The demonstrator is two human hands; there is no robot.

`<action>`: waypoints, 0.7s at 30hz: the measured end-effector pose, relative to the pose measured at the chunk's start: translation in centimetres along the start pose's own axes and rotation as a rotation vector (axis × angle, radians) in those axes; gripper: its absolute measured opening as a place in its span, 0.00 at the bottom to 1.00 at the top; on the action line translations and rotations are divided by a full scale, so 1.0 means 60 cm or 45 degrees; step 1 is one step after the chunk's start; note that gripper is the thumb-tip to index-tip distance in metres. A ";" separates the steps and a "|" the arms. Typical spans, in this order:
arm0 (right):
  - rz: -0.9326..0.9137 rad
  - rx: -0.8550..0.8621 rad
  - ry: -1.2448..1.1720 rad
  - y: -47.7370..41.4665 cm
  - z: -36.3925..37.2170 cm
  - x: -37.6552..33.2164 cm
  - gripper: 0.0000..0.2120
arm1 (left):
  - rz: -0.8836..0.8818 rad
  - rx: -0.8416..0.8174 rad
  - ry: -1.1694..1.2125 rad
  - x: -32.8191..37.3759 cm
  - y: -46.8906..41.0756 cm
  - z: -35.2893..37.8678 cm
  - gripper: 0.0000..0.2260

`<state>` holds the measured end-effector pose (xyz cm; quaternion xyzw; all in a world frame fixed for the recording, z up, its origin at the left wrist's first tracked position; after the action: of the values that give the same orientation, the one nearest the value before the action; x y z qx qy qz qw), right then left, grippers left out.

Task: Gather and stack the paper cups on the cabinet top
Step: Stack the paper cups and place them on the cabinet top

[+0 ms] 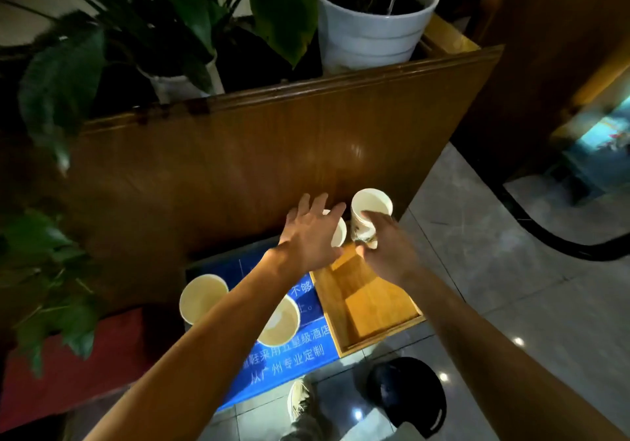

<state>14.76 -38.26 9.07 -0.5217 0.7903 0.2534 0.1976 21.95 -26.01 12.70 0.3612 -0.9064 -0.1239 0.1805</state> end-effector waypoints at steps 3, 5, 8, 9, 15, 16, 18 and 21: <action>0.054 -0.004 0.135 -0.055 -0.005 0.006 0.41 | 0.008 -0.098 -0.151 -0.003 -0.041 0.017 0.44; 0.117 -0.064 0.288 -0.087 0.001 0.014 0.47 | 0.022 -0.168 -0.210 -0.005 -0.062 0.034 0.45; 0.192 -0.188 0.391 -0.122 0.022 0.028 0.50 | 0.031 -0.248 -0.192 -0.011 -0.083 0.061 0.43; 0.188 -0.207 0.419 -0.131 0.026 0.030 0.50 | 0.033 -0.263 -0.168 -0.014 -0.088 0.069 0.41; 0.235 -0.179 0.376 -0.168 0.013 0.042 0.47 | 0.021 -0.236 -0.083 -0.022 -0.110 0.090 0.38; 0.255 -0.203 0.339 -0.171 0.015 0.044 0.45 | 0.021 -0.216 -0.080 -0.021 -0.112 0.092 0.39; 0.266 -0.251 0.327 -0.171 0.022 0.047 0.44 | 0.023 -0.179 -0.080 -0.017 -0.114 0.095 0.40; 0.213 -0.222 0.322 -0.167 0.023 0.045 0.43 | -0.002 -0.172 -0.080 -0.017 -0.115 0.098 0.41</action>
<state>23.11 -42.65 4.47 -0.4969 0.8247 0.2687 0.0289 24.35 -29.62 4.69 0.3448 -0.9010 -0.1963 0.1758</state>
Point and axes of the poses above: each hand's wrist, its own y-axis away from the middle knuckle, its own z-axis out of the palm, x = y × z, the point moved 9 cm from there along -y, towards the middle knuckle, and after that the axes turned 8 degrees about -x, right-handed, at the moved point
